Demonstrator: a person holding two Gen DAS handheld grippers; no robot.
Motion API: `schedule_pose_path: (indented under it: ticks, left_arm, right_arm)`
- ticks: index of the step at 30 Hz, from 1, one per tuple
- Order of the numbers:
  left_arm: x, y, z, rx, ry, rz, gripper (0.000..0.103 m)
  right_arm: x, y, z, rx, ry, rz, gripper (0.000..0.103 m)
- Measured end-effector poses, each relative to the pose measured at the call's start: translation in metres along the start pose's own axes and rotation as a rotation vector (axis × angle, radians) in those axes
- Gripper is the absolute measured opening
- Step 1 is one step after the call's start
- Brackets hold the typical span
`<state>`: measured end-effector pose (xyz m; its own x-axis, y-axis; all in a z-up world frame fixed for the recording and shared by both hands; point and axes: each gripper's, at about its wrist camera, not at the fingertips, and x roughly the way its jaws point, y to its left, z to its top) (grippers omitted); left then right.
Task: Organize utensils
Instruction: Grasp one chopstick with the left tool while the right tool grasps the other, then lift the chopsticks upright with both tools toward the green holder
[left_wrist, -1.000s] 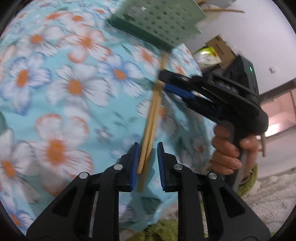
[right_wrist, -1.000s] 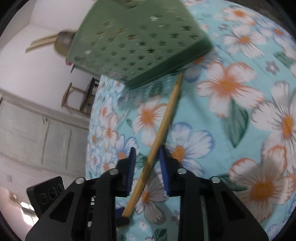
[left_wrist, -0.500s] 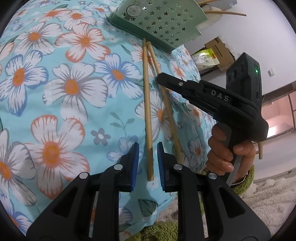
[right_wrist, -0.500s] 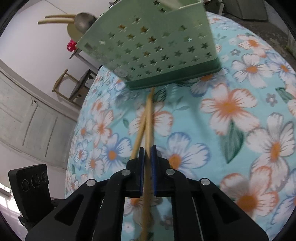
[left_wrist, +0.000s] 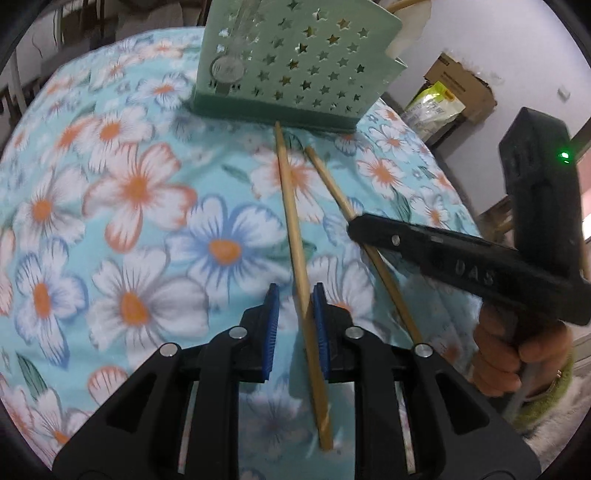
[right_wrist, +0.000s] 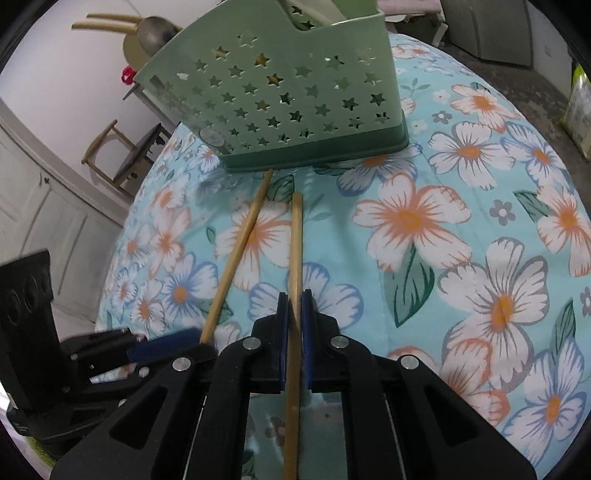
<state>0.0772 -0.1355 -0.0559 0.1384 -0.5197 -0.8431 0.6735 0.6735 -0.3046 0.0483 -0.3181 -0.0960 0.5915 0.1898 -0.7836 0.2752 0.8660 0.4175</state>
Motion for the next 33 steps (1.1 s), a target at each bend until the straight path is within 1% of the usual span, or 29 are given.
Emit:
schedule_pose_path:
  ticks: [1, 3, 7, 8, 9, 14, 16, 18, 19, 22, 23, 24, 25, 27, 28, 29, 30, 31, 32, 33]
  left_arm:
    - [0.000, 0.000, 0.001, 0.000, -0.004, 0.014, 0.006]
    - [-0.002, 0.004, 0.000, -0.018, -0.015, 0.017, 0.005]
    - [-0.018, 0.015, -0.011, -0.054, -0.019, 0.041, 0.005]
    - [-0.023, 0.020, -0.016, -0.063, -0.018, 0.049, 0.005]
    - [-0.031, 0.026, -0.022, -0.078, -0.013, 0.058, 0.005]
    - [-0.056, 0.054, -0.051, -0.155, 0.012, 0.120, 0.005]
    - [-0.062, 0.064, -0.060, -0.197, 0.013, 0.107, 0.005]
    - [-0.065, 0.071, -0.063, -0.231, -0.004, 0.088, 0.005]
    - [-0.067, 0.072, -0.062, -0.239, -0.021, 0.094, 0.005]
    - [-0.069, 0.070, -0.050, -0.231, -0.069, 0.097, 0.008]
    - [-0.070, 0.069, -0.045, -0.224, -0.089, 0.094, 0.013]
    - [-0.070, 0.068, -0.041, -0.215, -0.105, 0.098, 0.022]
    - [-0.069, 0.066, -0.036, -0.200, -0.129, 0.115, 0.027]
    - [-0.064, 0.067, -0.028, -0.182, -0.178, 0.153, 0.052]
    - [-0.059, 0.067, -0.024, -0.184, -0.186, 0.175, 0.057]
    - [-0.053, 0.070, -0.022, -0.191, -0.186, 0.199, 0.066]
    - [-0.047, 0.074, -0.021, -0.203, -0.182, 0.210, 0.072]
    - [-0.044, 0.077, -0.021, -0.214, -0.183, 0.203, 0.075]
    - [-0.041, 0.078, -0.022, -0.223, -0.196, 0.184, 0.083]
    - [-0.041, 0.079, -0.022, -0.222, -0.214, 0.165, 0.088]
  right_arm:
    - [0.000, 0.001, -0.001, -0.012, -0.003, -0.006, 0.007]
    - [-0.002, 0.004, -0.002, -0.038, -0.006, -0.017, 0.007]
    - [-0.006, 0.008, -0.004, -0.086, 0.004, -0.021, 0.007]
    - [-0.008, 0.008, -0.005, -0.094, 0.011, -0.023, 0.007]
    - [-0.011, 0.007, -0.006, -0.101, 0.044, -0.025, 0.007]
    - [-0.026, -0.002, -0.020, -0.157, 0.100, -0.044, 0.007]
    - [-0.027, -0.006, -0.024, -0.157, 0.114, -0.034, 0.007]
    - [-0.028, -0.008, -0.026, -0.155, 0.110, -0.024, 0.008]
    - [-0.028, -0.007, -0.024, -0.151, 0.108, -0.027, 0.010]
    - [-0.028, -0.002, -0.018, -0.141, 0.082, -0.024, 0.030]
    - [-0.029, 0.001, -0.016, -0.143, 0.067, -0.031, 0.037]
    - [-0.029, 0.003, -0.014, -0.145, 0.054, -0.038, 0.045]
    - [-0.029, 0.004, -0.011, -0.143, 0.029, -0.052, 0.048]
    - [-0.030, 0.002, -0.007, -0.122, -0.010, -0.071, 0.063]
    - [-0.031, 0.000, -0.006, -0.108, -0.024, -0.078, 0.066]
    - [-0.030, -0.003, -0.004, -0.087, -0.037, -0.084, 0.069]
    - [-0.029, -0.006, -0.003, -0.072, -0.039, -0.084, 0.072]
    - [-0.027, -0.009, -0.003, -0.055, -0.033, -0.088, 0.074]
    - [-0.025, -0.013, -0.003, -0.042, -0.028, -0.089, 0.078]
    - [-0.024, -0.016, -0.003, -0.031, -0.024, -0.079, 0.081]
